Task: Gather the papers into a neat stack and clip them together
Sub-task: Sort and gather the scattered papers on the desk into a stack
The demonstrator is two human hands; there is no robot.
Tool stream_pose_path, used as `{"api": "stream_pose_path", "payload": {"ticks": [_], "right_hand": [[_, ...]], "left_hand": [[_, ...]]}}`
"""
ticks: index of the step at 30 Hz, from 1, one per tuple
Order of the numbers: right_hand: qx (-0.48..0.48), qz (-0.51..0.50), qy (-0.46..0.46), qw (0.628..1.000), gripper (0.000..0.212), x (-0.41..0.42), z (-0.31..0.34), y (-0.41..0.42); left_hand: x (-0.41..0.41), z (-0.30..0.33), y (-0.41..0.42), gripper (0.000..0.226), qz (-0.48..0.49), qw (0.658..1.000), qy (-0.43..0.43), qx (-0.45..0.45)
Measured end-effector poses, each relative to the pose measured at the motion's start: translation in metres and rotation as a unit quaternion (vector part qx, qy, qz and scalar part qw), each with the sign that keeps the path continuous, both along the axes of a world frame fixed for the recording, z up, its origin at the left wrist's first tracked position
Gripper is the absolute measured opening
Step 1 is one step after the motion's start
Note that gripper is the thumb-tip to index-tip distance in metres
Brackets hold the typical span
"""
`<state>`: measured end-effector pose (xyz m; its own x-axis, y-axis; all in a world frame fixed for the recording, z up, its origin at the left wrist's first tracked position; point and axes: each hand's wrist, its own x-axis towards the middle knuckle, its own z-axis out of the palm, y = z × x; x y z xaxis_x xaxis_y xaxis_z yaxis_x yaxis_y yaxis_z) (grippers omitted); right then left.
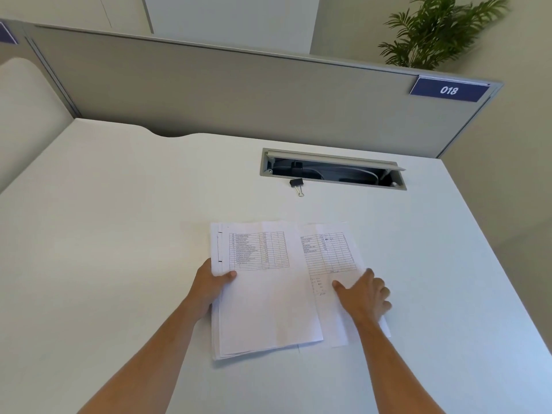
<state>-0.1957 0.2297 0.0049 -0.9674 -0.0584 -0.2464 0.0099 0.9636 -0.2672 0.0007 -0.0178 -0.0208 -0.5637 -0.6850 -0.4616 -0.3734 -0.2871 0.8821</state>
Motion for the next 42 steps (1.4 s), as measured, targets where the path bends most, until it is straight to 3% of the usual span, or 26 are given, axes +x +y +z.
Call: {"api": "stream_pose_path", "payload": {"ticks": [7, 13, 15, 19, 25, 28, 32, 34, 37, 39, 42], "right_hand": [[0.039, -0.009, -0.025, 0.999, 0.091, -0.010, 0.003, -0.001], [-0.071, -0.034, -0.084, 0.993, 0.081, -0.016, 0.003, 0.001], [-0.139, -0.047, -0.103, 0.984, 0.072, -0.019, 0.005, 0.002], [-0.278, -0.055, -0.119, 0.952, 0.027, -0.029, 0.025, 0.003], [-0.268, 0.054, -0.031, 0.961, 0.029, -0.040, 0.086, -0.008], [-0.283, 0.134, -0.016, 0.950, 0.025, -0.035, 0.117, -0.018], [-0.369, 0.223, -0.066, 0.900, 0.017, -0.022, 0.143, -0.029], [-0.470, 0.245, -0.140, 0.836, 0.027, -0.017, 0.146, -0.032], [-0.584, 0.201, -0.224, 0.754, 0.038, -0.016, 0.131, -0.037], [-0.593, 0.142, -0.232, 0.758, 0.035, -0.013, 0.109, -0.043], [-0.530, 0.068, -0.221, 0.816, 0.022, -0.005, 0.066, -0.049]], "left_hand": [[-0.002, 0.001, 0.001, 0.049, 0.002, 1.000, 0.003, -0.005], [-0.002, 0.000, 0.002, 0.049, -0.003, 1.000, 0.014, -0.011], [-0.001, -0.001, 0.002, 0.050, -0.003, 1.000, 0.012, -0.013], [-0.001, -0.003, 0.001, 0.047, 0.001, 1.000, 0.008, -0.014], [-0.001, -0.003, 0.000, 0.046, -0.004, 1.000, 0.009, -0.006], [-0.001, -0.003, 0.000, 0.044, -0.004, 1.000, 0.011, 0.002], [-0.002, -0.002, 0.001, 0.043, 0.002, 1.000, 0.004, 0.002], [0.000, -0.002, 0.001, 0.044, 0.001, 1.000, 0.007, 0.004], [0.001, -0.002, 0.000, 0.041, -0.006, 1.000, 0.014, 0.001], [0.002, -0.001, 0.001, 0.038, -0.007, 1.000, 0.013, -0.009], [0.000, 0.000, 0.002, 0.029, -0.006, 1.000, 0.012, -0.002]]}}
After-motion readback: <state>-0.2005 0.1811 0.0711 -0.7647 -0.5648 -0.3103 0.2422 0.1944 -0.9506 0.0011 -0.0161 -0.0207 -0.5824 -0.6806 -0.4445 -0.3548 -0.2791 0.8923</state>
